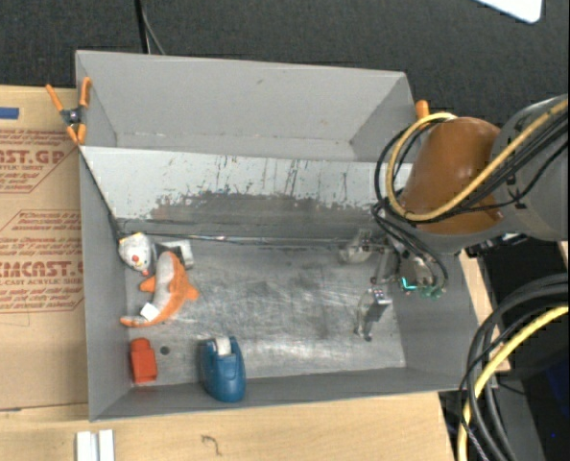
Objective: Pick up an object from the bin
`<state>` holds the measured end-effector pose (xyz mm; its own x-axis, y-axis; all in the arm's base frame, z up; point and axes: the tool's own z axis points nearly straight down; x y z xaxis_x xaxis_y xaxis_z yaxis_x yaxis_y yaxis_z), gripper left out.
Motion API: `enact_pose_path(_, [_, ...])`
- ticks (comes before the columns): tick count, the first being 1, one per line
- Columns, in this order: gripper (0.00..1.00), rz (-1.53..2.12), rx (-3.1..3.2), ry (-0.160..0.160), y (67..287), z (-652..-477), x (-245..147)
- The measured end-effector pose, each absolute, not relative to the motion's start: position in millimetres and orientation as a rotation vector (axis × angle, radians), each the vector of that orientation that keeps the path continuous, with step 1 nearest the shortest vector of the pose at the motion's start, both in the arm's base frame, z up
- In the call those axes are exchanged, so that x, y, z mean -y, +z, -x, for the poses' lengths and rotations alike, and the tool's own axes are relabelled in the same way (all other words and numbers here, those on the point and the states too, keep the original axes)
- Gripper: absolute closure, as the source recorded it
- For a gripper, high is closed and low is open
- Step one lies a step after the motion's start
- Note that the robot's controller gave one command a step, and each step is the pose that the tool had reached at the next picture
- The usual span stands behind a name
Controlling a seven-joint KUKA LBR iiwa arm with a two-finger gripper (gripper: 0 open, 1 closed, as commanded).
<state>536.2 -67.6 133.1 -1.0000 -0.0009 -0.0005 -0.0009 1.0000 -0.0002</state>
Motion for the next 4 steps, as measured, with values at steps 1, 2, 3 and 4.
enact_pose_path(1, [1.0, 0.601, -3.083, 0.003, 70.9, -495.9, 19.4])
enact_pose_path(2, [0.0, 0.596, -3.068, -0.004, 72.4, -499.8, 20.8])
enact_pose_path(3, [0.0, 0.597, -3.068, -0.004, 72.4, -499.8, 20.7])
enact_pose_path(4, [0.0, 0.517, -3.094, -0.005, 71.6, -507.8, -13.0])
